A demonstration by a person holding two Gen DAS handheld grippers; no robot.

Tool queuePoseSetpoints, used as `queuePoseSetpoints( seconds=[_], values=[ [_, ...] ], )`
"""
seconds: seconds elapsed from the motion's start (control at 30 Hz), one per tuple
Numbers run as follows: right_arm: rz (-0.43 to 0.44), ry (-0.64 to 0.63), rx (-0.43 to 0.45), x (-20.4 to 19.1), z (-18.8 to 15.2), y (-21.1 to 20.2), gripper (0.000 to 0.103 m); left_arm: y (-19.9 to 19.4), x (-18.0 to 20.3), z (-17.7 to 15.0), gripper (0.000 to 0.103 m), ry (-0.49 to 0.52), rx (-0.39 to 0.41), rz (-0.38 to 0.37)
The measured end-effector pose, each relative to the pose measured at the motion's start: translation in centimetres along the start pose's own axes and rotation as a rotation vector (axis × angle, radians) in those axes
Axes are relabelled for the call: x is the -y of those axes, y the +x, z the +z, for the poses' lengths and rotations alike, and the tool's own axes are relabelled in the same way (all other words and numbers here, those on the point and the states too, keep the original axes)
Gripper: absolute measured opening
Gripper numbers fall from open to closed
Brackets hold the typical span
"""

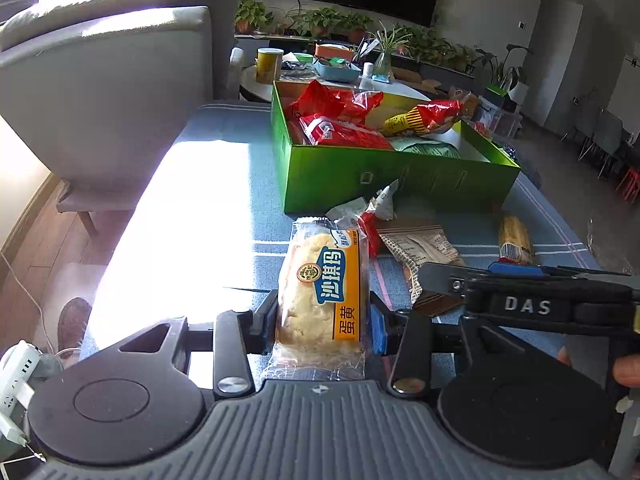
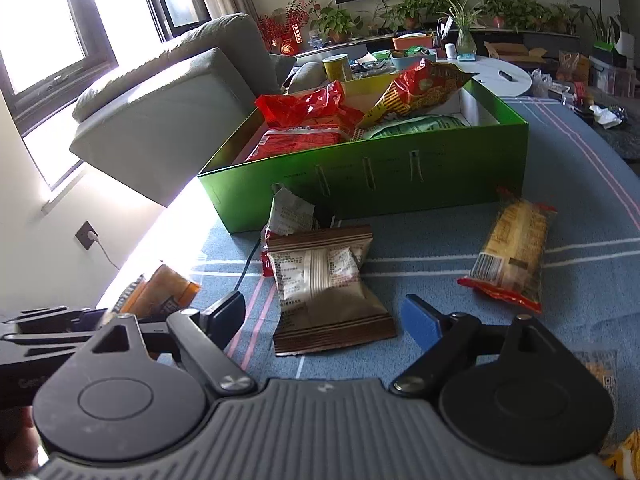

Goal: Organize snacks
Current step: 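Grasp the brown cookie pack with the right gripper while the left grasps the bread bun, then lift the cookie pack with the right gripper while the left carries the bun toward the box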

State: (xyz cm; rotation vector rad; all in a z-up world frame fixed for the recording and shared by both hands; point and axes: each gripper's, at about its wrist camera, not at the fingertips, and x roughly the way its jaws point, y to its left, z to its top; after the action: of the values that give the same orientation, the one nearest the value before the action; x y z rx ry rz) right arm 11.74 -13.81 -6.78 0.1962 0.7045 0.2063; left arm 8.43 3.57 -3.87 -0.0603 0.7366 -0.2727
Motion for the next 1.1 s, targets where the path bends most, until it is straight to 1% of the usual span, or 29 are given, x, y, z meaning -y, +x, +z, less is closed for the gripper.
queuePoseSetpoints(
  seconds=[0.07, 0.2, 0.3, 0.4, 0.47, 0.53, 0.6, 0.73, 0.97, 1.1],
  values=[
    [-0.031, -0.027, -0.008, -0.5, 0.0, 0.8, 0.077, -0.3, -0.1, 0.0, 0.040, 0.004, 0.010, 0.005],
    [-0.052, -0.043, -0.041, -1.2, -0.1, 2.2, 0.077, -0.4, -0.5, -0.2, 0.040, -0.007, 0.011, 0.005],
    [-0.075, -0.072, -0.045, -1.8, -0.1, 2.8, 0.077, -0.5, -0.6, -0.4, 0.040, -0.009, 0.013, 0.002],
    [-0.091, -0.102, -0.020, -2.0, -0.3, 3.0, 0.076, -0.5, -0.4, -0.3, 0.040, -0.008, 0.013, -0.001],
    [-0.098, -0.119, -0.002, -1.8, -0.4, 2.6, 0.074, -0.6, -0.4, -0.3, 0.040, -0.009, 0.018, -0.002],
    [-0.068, -0.088, 0.001, -1.1, -0.4, 2.1, 0.071, -0.8, -0.4, -0.3, 0.040, -0.010, 0.025, -0.003],
    [-0.037, -0.047, 0.009, -0.5, -0.3, 1.2, 0.070, -1.1, -0.3, -0.3, 0.040, -0.011, 0.031, -0.005],
    [0.034, 0.021, 0.056, 0.4, 0.1, -1.2, 0.070, -1.4, -0.2, -0.3, 0.040, -0.013, 0.042, -0.001],
    [0.075, 0.044, 0.151, 0.3, 1.1, -4.9, 0.070, -2.6, 0.5, -0.4, 0.040, -0.009, 0.068, -0.011],
    [0.083, 0.058, 0.186, 0.2, 1.4, -5.8, 0.070, -3.4, 0.9, -0.3, 0.040, -0.004, 0.090, -0.018]
  ],
)
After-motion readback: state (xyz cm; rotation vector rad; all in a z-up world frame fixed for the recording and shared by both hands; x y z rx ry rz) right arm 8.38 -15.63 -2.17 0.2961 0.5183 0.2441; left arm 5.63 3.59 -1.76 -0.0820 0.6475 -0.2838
